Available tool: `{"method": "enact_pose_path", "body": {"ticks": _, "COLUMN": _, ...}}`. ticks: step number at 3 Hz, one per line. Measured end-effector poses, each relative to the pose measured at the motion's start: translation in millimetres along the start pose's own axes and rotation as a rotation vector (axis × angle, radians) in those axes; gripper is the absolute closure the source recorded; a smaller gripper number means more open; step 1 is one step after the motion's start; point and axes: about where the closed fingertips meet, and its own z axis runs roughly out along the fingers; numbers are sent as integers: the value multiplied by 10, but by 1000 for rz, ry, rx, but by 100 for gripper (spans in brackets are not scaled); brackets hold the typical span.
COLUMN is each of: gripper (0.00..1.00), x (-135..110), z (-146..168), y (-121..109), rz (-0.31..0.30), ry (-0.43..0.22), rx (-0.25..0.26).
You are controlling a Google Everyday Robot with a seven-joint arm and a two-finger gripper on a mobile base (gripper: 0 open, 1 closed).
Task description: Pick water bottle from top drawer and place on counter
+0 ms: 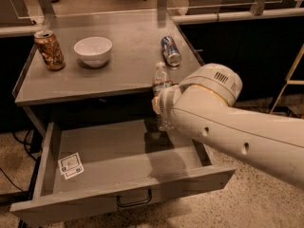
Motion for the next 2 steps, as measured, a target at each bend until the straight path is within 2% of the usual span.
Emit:
{"method": "enact_pose_path", "body": {"ticks": 1, "gripper": 100, "x": -291, "z": -21, "y": -93, "rz": 9, "ry": -69, "rx": 21}}
{"method": "enact_pose_path", "body": {"ticks": 2, "gripper": 100, "x": -306, "z": -20, "y": -101, "rz": 2, "ry": -74, "rx": 26}}
